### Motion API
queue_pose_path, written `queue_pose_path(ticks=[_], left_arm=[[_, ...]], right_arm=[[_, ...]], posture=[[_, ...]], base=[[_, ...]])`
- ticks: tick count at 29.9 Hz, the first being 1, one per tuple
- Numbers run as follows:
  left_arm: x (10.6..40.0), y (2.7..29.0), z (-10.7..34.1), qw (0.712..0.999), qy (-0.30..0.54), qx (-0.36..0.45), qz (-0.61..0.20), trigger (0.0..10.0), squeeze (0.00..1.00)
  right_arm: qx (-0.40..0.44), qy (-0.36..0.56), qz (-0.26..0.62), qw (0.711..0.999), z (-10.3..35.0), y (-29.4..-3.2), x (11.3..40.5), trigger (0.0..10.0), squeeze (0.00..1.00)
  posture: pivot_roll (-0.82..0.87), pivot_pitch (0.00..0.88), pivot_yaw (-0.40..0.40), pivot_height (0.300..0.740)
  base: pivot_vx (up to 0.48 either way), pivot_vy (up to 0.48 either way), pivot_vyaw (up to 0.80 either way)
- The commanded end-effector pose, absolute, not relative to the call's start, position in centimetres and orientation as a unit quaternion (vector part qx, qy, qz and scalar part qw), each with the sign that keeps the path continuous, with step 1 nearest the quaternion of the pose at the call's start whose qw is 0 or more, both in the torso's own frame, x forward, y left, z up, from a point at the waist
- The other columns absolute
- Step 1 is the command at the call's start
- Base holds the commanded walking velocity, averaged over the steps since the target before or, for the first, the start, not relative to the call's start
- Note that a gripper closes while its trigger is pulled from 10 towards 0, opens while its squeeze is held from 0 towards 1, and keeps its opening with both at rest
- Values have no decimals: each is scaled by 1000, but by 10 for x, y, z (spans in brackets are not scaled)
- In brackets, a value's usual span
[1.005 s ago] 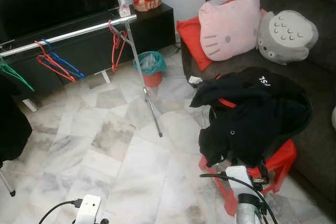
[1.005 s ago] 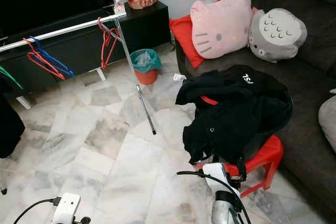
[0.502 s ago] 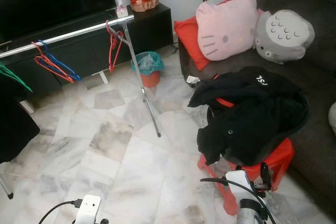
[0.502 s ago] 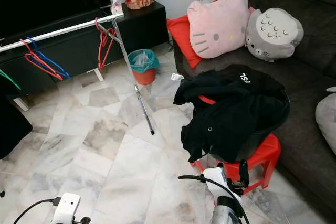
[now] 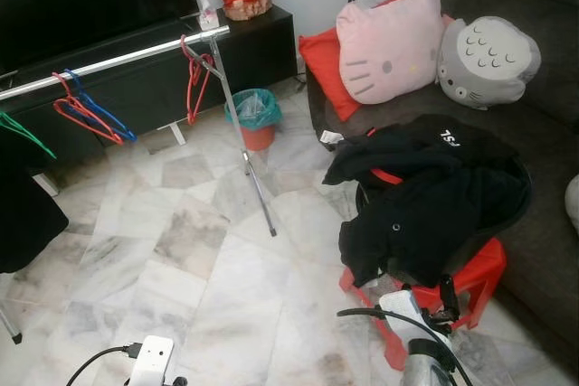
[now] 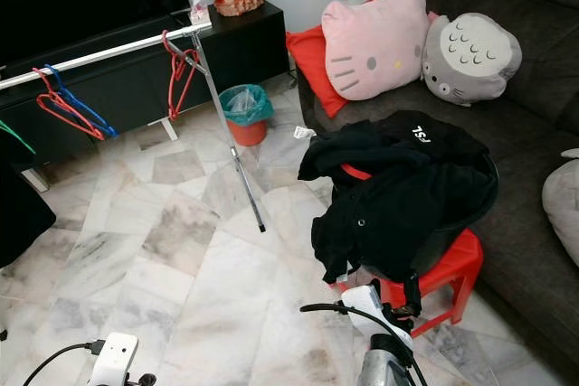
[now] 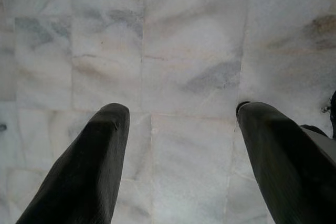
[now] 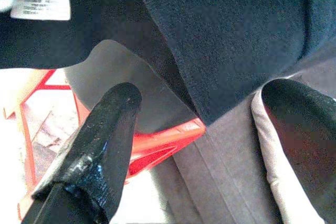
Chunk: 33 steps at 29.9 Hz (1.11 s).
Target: Hang hanger
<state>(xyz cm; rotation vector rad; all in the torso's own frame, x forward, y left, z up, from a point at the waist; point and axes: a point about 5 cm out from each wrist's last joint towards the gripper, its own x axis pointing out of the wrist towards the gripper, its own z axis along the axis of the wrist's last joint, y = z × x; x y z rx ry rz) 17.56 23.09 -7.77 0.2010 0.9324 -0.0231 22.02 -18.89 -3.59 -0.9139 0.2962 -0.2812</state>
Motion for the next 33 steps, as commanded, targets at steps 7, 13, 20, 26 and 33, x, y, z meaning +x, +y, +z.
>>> queue_pose_path(ticks=[7, 13, 20, 26, 33], left_arm=[[173, 240, -77, 885, 454, 102, -1, 10000, 0], [173, 240, -77, 886, 453, 101, -1, 10000, 0], [173, 240, -77, 886, 453, 100, -1, 10000, 0], [173, 241, -76, 886, 453, 100, 0, 10000, 0], [174, 241, -76, 887, 451, 98, 0, 10000, 0]], right_arm=[[-467, 121, -128, 867, -29, -189, 231, 10000, 0], [-478, 116, -140, 859, -27, -193, 233, 10000, 0], [-496, 111, -148, 849, -26, -194, 232, 10000, 0], [-517, 88, -170, 834, -22, -197, 234, 10000, 0], [-519, 68, -177, 834, -20, -193, 231, 10000, 0]], posture=[[-117, 0, 134, 740], [-115, 0, 135, 740], [-112, 0, 138, 740], [-112, 0, 139, 740], [-115, 0, 137, 740]], base=[[0, 0, 0], [0, 0, 0], [0, 0, 0], [0, 0, 0], [0, 0, 0]])
